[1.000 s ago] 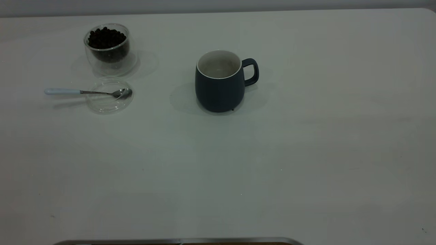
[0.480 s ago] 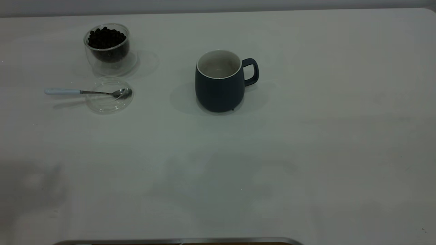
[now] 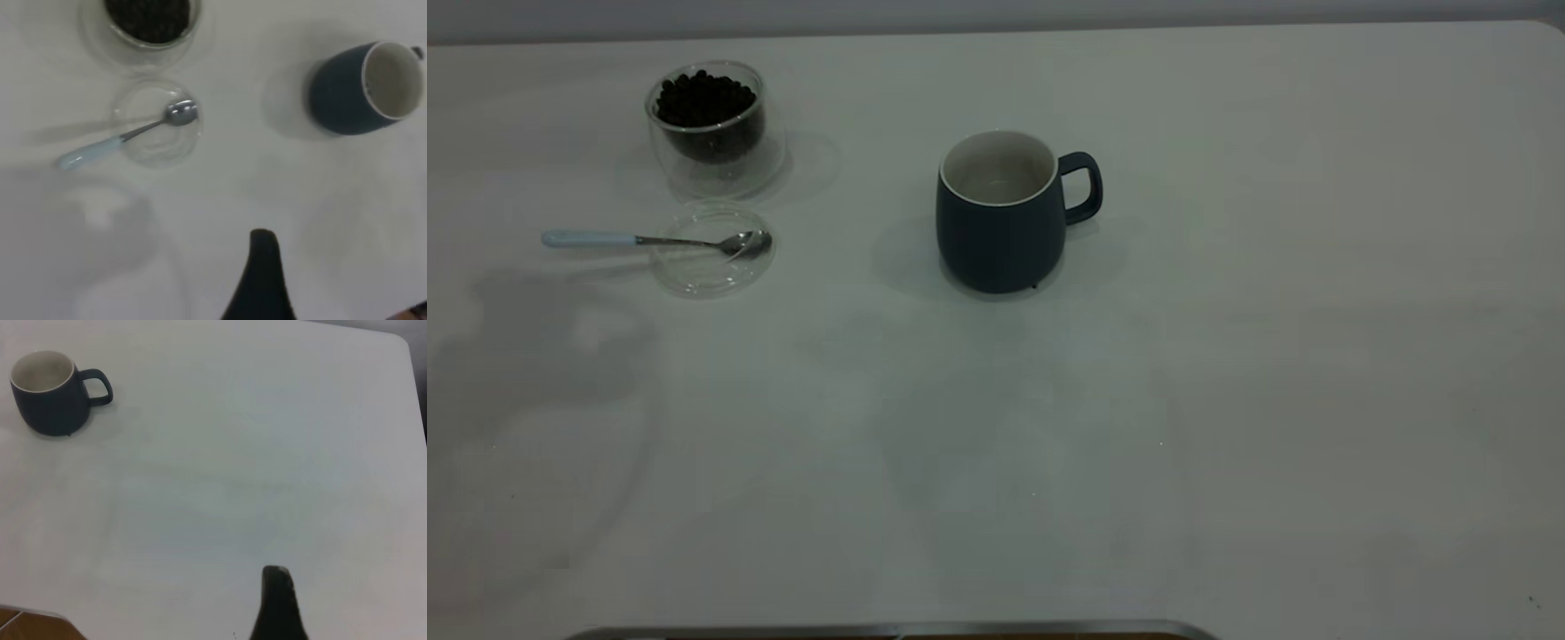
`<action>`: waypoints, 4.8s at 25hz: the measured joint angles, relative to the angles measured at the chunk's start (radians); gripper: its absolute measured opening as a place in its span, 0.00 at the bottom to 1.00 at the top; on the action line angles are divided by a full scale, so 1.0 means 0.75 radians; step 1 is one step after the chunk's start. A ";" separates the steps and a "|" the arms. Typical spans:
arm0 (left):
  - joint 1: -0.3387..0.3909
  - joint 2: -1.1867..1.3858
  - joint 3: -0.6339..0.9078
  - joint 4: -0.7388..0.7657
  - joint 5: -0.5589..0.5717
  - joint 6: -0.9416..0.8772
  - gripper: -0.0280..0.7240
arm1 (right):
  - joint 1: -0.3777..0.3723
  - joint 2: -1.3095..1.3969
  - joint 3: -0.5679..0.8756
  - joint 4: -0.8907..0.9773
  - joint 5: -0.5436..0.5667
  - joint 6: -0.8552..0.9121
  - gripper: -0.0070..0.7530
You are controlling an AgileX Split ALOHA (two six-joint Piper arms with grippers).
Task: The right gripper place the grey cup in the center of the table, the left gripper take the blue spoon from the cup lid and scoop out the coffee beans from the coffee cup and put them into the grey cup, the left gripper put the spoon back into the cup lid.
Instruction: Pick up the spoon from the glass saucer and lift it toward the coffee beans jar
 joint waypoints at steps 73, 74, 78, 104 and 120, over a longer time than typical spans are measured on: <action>0.335 1.587 -0.836 -0.583 0.545 0.665 0.89 | 0.000 -0.004 0.000 0.001 0.000 0.000 0.79; 0.335 1.587 -0.836 -0.583 0.545 0.664 0.86 | 0.000 -0.004 0.000 0.001 0.000 0.000 0.79; 0.335 1.587 -0.836 -0.586 0.545 0.660 0.67 | 0.000 -0.004 0.000 0.001 0.000 0.000 0.79; 0.341 1.487 -0.906 -0.401 0.548 0.559 0.20 | 0.000 -0.004 0.000 0.001 0.000 -0.001 0.79; 0.259 1.192 -0.906 -0.288 0.558 0.474 0.20 | 0.000 -0.004 0.000 0.001 0.000 -0.001 0.79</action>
